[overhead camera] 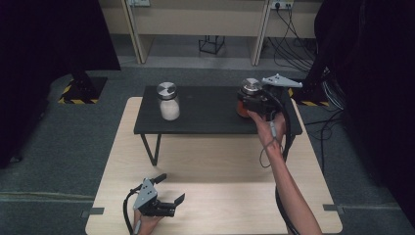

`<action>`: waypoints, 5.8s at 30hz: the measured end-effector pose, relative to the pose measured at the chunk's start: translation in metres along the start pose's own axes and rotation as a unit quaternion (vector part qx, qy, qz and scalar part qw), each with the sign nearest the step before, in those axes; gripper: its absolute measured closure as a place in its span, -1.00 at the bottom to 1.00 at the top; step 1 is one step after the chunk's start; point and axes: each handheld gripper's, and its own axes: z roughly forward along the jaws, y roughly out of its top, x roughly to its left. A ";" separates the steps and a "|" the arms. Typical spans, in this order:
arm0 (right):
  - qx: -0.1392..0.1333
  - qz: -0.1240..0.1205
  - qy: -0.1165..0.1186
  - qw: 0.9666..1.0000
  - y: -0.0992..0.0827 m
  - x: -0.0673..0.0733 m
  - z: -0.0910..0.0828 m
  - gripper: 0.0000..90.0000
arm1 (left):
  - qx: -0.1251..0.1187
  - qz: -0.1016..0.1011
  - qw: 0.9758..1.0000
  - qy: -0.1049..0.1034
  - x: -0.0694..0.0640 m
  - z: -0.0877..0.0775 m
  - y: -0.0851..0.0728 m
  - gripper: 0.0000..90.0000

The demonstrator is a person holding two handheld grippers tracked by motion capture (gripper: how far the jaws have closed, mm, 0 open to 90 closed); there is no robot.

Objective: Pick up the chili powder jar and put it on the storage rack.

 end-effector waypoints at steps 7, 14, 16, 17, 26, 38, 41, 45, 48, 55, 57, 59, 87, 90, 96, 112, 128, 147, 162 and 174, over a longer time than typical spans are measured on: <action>-0.004 -0.006 -0.001 1.000 -0.004 0.000 0.002 -0.34 | 0.000 0.000 1.000 0.000 0.000 0.000 0.000 -0.97; -0.019 0.008 0.008 1.000 -0.011 -0.007 0.001 -0.67 | 0.000 0.000 1.000 0.000 0.000 0.000 0.000 -0.97; -0.027 0.011 0.019 0.999 -0.014 -0.013 -0.001 -0.78 | 0.000 -0.001 1.000 0.000 0.000 0.000 0.000 -0.97; -0.033 0.010 0.026 0.999 -0.016 -0.015 -0.003 -0.81 | 0.000 -0.001 1.000 0.000 0.000 0.000 0.000 -0.97; -0.068 -0.002 0.089 0.994 -0.032 -0.039 -0.016 -0.91 | 0.001 -0.001 1.000 0.000 0.000 0.000 0.000 -0.97; -0.071 -0.006 0.107 0.992 -0.039 -0.045 -0.035 -0.93 | 0.001 -0.001 1.000 0.000 0.000 0.000 0.000 -0.97; -0.076 -0.010 0.115 0.990 -0.044 -0.046 -0.040 -0.94 | 0.001 -0.001 1.000 0.000 0.000 0.000 0.000 -0.97; -0.082 -0.012 0.127 0.988 -0.052 -0.048 -0.046 -0.94 | 0.001 -0.001 1.000 0.000 0.000 0.000 0.000 -0.97; -0.085 -0.013 0.135 0.987 -0.057 -0.050 -0.052 -0.94 | 0.002 -0.001 1.000 0.000 0.000 0.000 0.001 -0.97; -0.096 -0.010 0.155 0.983 -0.067 -0.054 -0.065 -0.93 | 0.002 0.000 1.000 0.000 0.000 0.000 0.001 -0.97; -0.098 -0.010 0.161 0.982 -0.069 -0.055 -0.068 -0.94 | 0.002 0.000 1.000 0.000 0.000 0.000 0.001 -0.97; -0.099 -0.011 0.166 0.981 -0.071 -0.056 -0.071 -0.94 | 0.002 0.000 1.000 0.000 0.000 0.000 0.001 -0.97; -0.106 -0.013 0.221 0.969 -0.150 -0.055 -0.087 -0.93 | 0.002 0.000 1.000 0.001 -0.001 0.000 0.000 -0.97; -0.102 -0.019 0.221 0.970 -0.158 -0.052 -0.085 -0.93 | 0.002 0.000 1.000 0.001 0.000 0.000 0.000 -0.97; -0.092 -0.027 0.221 0.971 -0.176 -0.047 -0.081 -0.93 | 0.001 -0.001 1.000 0.000 0.000 0.000 0.000 -0.97; -0.082 -0.011 0.220 0.972 -0.218 -0.044 -0.071 -0.93 | 0.001 -0.001 1.000 0.001 0.000 0.000 0.000 -0.97; -0.074 -0.008 0.217 0.973 -0.240 -0.038 -0.063 -0.93 | 0.003 -0.003 1.000 0.000 0.001 0.000 0.001 -0.97; -0.040 -0.025 0.197 0.979 -0.252 -0.028 -0.057 -0.93 | 0.005 -0.008 1.000 -0.001 0.002 0.002 0.002 -0.96; -0.022 -0.032 0.193 0.981 -0.254 -0.025 -0.054 -0.93 | 0.004 -0.006 1.000 -0.001 0.001 0.002 0.002 -0.97; -0.019 -0.026 0.193 0.981 -0.255 -0.025 -0.055 -0.93 | 0.005 -0.007 1.000 -0.001 0.002 0.002 0.002 -0.97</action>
